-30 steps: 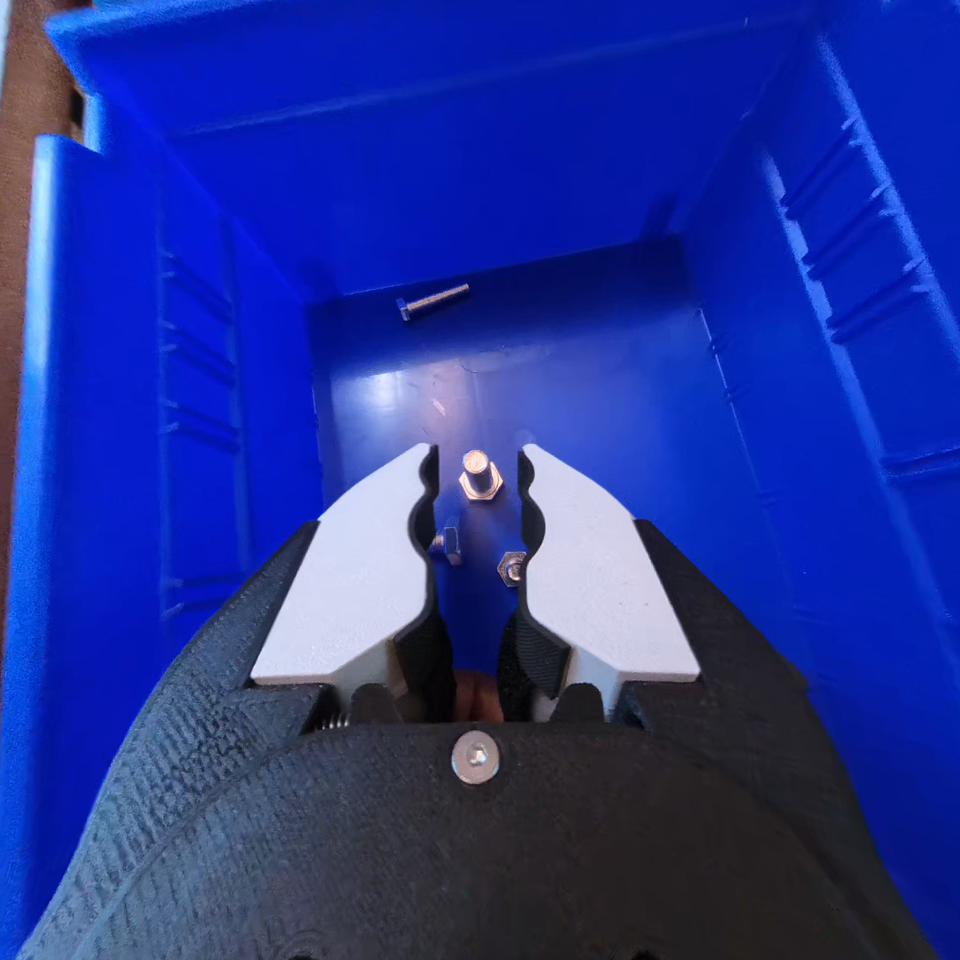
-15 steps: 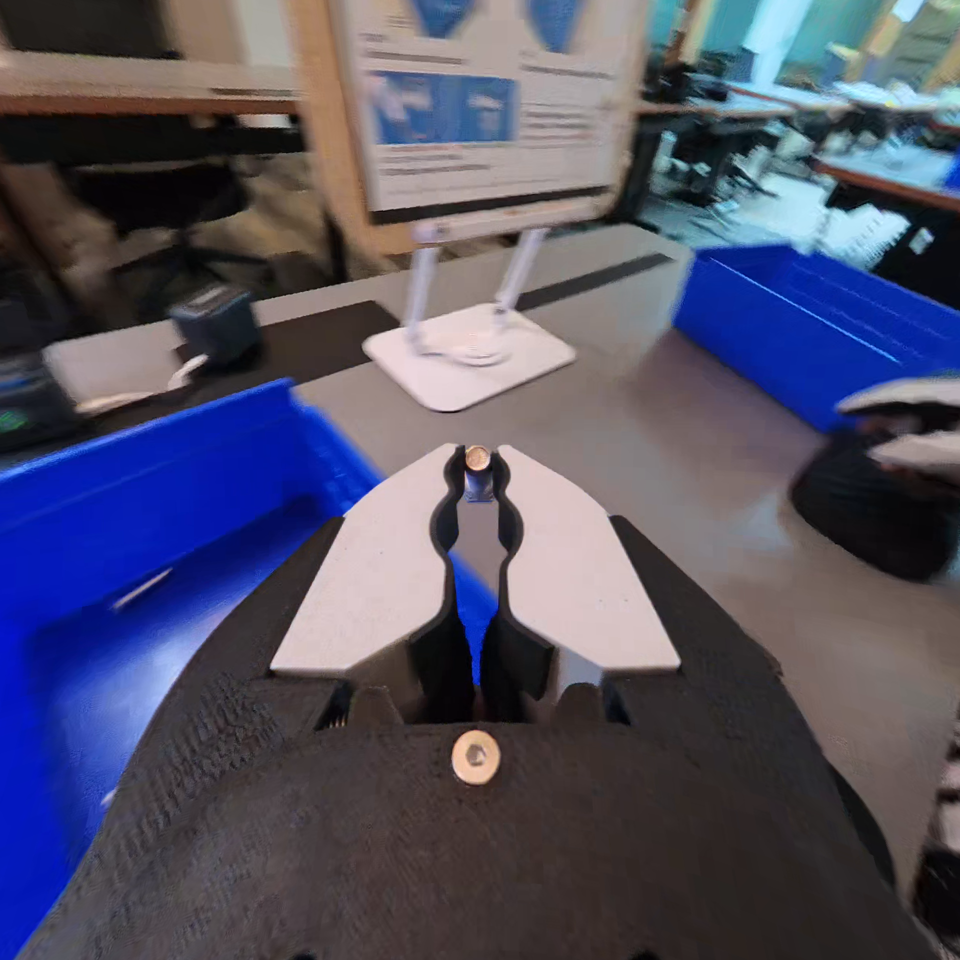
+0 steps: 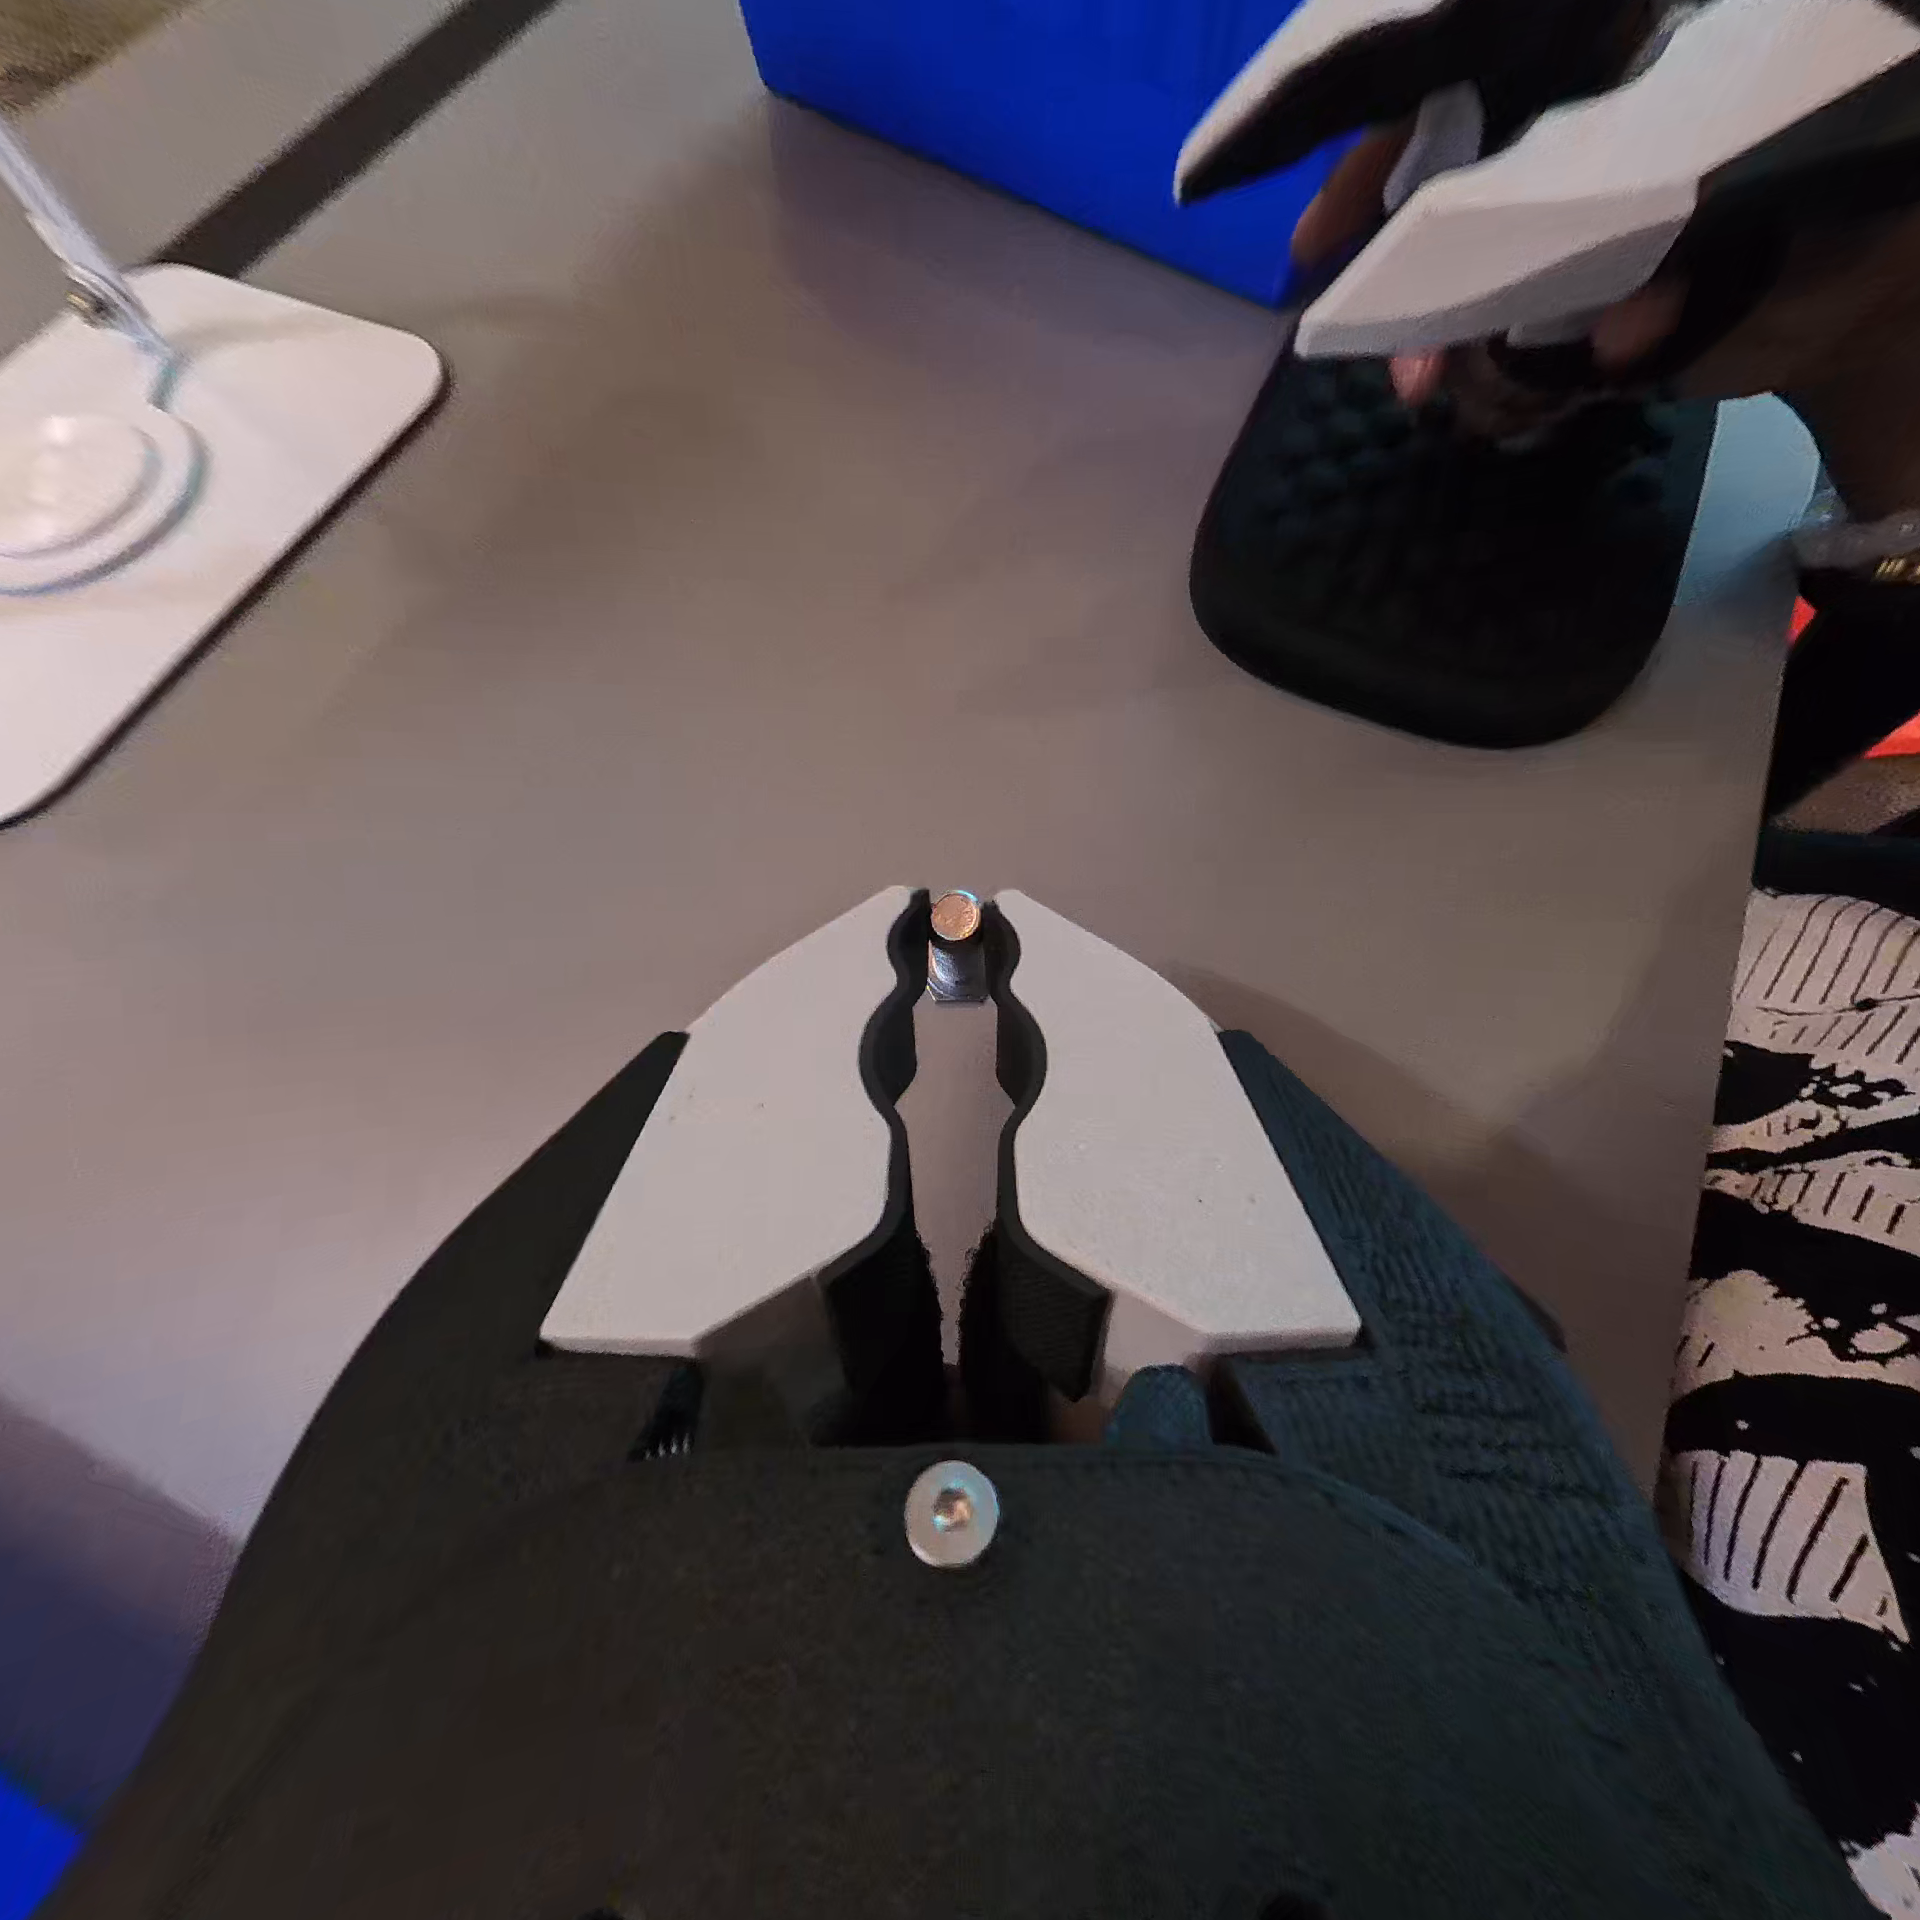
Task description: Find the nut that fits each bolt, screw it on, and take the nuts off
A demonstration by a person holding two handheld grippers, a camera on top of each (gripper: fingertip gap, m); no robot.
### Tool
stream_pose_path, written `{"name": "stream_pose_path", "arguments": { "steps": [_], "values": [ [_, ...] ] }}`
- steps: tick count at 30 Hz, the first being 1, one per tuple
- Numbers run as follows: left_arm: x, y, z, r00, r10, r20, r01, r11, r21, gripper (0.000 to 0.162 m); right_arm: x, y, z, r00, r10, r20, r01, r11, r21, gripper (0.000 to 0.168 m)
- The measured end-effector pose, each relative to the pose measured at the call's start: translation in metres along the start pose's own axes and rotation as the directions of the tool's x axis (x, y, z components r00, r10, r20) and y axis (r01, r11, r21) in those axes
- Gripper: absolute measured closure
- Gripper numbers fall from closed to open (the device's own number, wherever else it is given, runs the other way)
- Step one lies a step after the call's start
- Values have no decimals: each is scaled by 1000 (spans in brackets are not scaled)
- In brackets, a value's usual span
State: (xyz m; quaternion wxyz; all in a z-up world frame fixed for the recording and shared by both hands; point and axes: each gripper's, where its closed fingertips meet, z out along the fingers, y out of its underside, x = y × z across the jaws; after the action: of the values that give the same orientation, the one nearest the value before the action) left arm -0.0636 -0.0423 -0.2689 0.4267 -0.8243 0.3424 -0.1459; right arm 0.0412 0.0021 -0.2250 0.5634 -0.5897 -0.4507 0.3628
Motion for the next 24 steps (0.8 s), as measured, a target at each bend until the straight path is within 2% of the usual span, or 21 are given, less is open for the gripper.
{"name": "stream_pose_path", "arguments": {
  "steps": [6,20,24],
  "values": [
    [2,19,14,1000,15,-8,-16,998,-68,152,-3,3,1,1000,-1,26,1,1000,-15,130],
    [3,29,21,1000,19,-11,-20,993,-113,150,-4,4,2,999,21,50,-21,1000,-14,127],
    [1,24,18,1000,9,9,-8,997,-76,127,-4,3,1,999,23,45,-23,1000,-7,127]
  ]
}}
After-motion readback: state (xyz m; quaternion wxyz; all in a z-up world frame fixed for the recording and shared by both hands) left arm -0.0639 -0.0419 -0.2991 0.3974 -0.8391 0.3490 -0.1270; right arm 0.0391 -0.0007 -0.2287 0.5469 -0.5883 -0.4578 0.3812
